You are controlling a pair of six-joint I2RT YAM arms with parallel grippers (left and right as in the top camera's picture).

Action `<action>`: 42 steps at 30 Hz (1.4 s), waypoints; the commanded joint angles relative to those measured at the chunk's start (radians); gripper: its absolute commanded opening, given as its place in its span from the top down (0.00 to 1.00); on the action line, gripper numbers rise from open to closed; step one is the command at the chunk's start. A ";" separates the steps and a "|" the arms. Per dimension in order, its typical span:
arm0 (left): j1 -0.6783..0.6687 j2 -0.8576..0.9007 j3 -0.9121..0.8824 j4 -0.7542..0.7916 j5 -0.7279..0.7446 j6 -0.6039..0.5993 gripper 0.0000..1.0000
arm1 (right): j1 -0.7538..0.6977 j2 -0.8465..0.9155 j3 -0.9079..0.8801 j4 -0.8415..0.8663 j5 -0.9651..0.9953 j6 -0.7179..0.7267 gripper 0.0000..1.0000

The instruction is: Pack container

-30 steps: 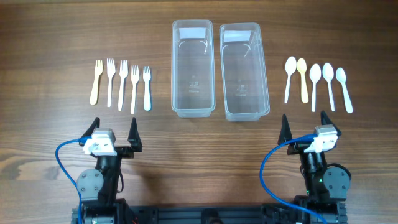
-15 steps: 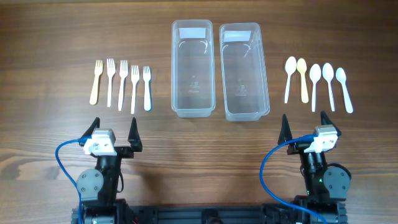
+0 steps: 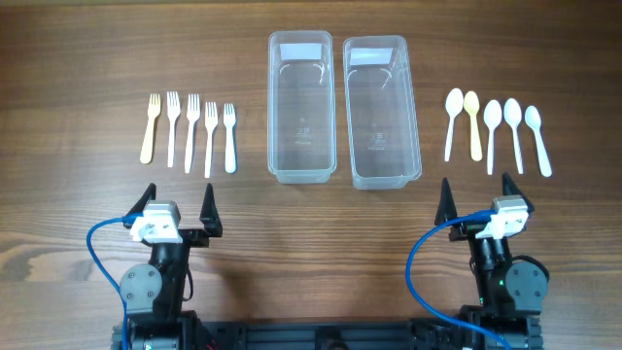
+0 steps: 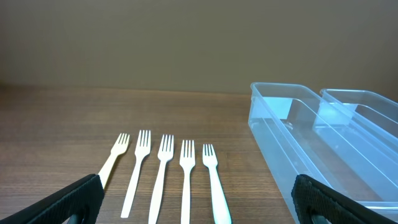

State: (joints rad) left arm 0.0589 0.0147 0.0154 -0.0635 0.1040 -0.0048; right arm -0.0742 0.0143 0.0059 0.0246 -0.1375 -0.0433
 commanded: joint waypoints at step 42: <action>-0.004 -0.008 -0.009 0.000 0.019 -0.006 0.00 | -0.023 1.684 1.180 -0.634 -0.026 0.037 0.12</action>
State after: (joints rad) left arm 0.0589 0.0139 0.0128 -0.0635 0.1040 -0.0051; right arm -0.0891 1.6650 1.1679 -0.6220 -0.1829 -0.0555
